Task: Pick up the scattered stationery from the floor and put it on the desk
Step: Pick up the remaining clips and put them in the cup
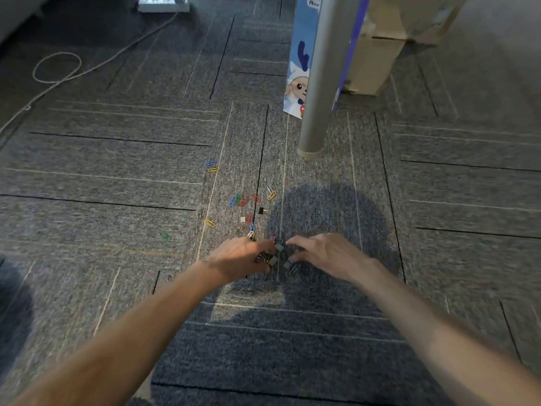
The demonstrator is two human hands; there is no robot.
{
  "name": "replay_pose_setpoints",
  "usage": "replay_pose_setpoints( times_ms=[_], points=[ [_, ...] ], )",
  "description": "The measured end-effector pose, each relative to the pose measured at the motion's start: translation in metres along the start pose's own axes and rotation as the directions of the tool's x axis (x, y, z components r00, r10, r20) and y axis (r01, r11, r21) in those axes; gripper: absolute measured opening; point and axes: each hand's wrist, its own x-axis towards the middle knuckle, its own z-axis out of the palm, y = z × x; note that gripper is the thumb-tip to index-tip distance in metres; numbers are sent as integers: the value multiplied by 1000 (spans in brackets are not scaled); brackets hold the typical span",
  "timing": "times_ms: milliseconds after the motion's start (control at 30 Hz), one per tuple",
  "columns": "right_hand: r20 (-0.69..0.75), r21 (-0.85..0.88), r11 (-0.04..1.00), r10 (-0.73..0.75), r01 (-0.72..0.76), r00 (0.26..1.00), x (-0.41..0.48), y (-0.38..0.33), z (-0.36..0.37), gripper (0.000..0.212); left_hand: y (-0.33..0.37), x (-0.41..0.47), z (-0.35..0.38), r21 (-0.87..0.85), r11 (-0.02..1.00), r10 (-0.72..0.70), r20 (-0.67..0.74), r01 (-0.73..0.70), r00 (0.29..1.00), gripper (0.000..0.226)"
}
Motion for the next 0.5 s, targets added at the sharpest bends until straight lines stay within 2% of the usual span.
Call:
replay_pose_setpoints(
  times_ms=[100, 200, 267, 300, 333, 400, 433, 500],
  points=[
    [68, -41, 999, -3, 5, 998, 1, 2, 8, 24, 4, 1, 0, 33, 999, -23, -15, 23, 1000, 39],
    [100, -10, 999, 48, -47, 994, 4, 1, 8, 20, 5, 2, -2, 39, 999, -29, -14, 30, 999, 37],
    [123, 143, 979, 128, -146, 984, 5, -2, 6, 21, 4, 2, -1, 48, 998, -35, -7, 35, 999, 30],
    [131, 298, 928, 194, -225, 972, 5, -5, 6, 21, 3, 2, -1, 50, 998, -32, -8, 32, 999, 29],
    [147, 482, 823, 264, -302, 953, 6, -7, 4, 21, 2, 2, 0, 49, 999, -22, -13, 23, 1000, 29],
    [193, 795, 494, 345, -353, 919, 5, -12, 0, 21, 2, 2, 0, 43, 999, 22, -31, -20, 999, 30],
    [213, 878, 342, 346, -335, 914, 5, -13, -2, 23, 3, 2, 0, 41, 998, 52, -43, -50, 998, 29],
    [218, 947, 158, 321, -279, 922, 4, -15, -5, 24, 4, 3, -1, 34, 996, 87, -68, -85, 994, 31]
  ],
)
